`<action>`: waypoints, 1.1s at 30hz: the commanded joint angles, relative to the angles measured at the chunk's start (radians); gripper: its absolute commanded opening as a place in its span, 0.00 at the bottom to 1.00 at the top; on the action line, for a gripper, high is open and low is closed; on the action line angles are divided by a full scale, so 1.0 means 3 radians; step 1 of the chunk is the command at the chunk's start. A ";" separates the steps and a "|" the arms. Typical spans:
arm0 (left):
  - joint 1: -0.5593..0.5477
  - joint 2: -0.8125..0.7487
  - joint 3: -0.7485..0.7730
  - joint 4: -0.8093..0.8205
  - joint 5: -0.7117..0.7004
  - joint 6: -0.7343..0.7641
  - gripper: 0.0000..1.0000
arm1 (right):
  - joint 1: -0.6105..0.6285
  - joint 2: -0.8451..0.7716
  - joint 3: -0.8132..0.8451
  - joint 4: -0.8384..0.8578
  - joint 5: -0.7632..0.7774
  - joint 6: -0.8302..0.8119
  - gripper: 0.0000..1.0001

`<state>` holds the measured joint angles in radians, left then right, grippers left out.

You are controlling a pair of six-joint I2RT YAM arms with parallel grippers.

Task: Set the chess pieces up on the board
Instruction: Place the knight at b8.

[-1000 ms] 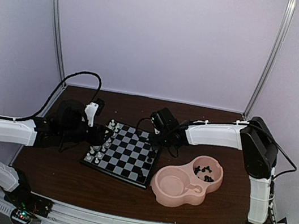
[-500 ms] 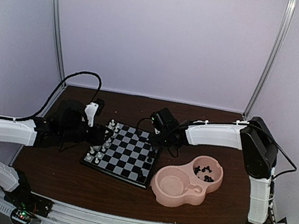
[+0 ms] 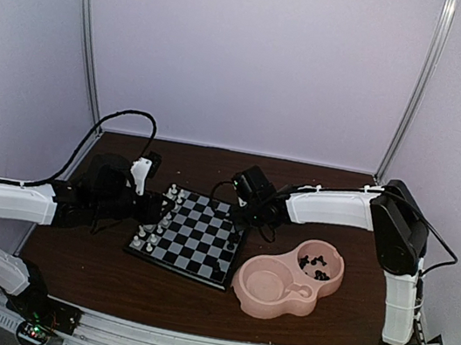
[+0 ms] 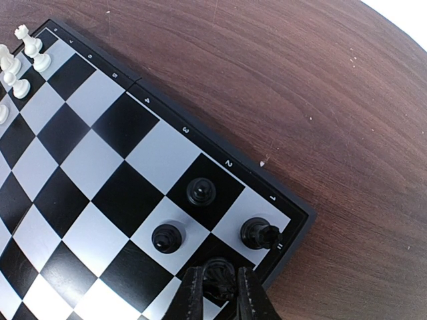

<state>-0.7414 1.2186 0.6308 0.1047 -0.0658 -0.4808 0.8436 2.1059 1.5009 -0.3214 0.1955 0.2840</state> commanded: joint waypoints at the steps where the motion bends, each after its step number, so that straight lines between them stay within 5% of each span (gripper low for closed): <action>1: 0.0002 -0.0007 0.0088 0.0105 0.0035 0.0018 0.55 | -0.0009 -0.0104 -0.0057 -0.0018 0.0008 0.0009 0.14; 33: 0.0002 -0.0011 0.0091 0.0100 0.0035 0.0013 0.55 | -0.0011 -0.0101 -0.0058 -0.0031 -0.0065 0.0011 0.22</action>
<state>-0.7414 1.2186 0.6308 0.1040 -0.0635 -0.4812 0.8436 2.0888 1.4784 -0.3214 0.1791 0.2882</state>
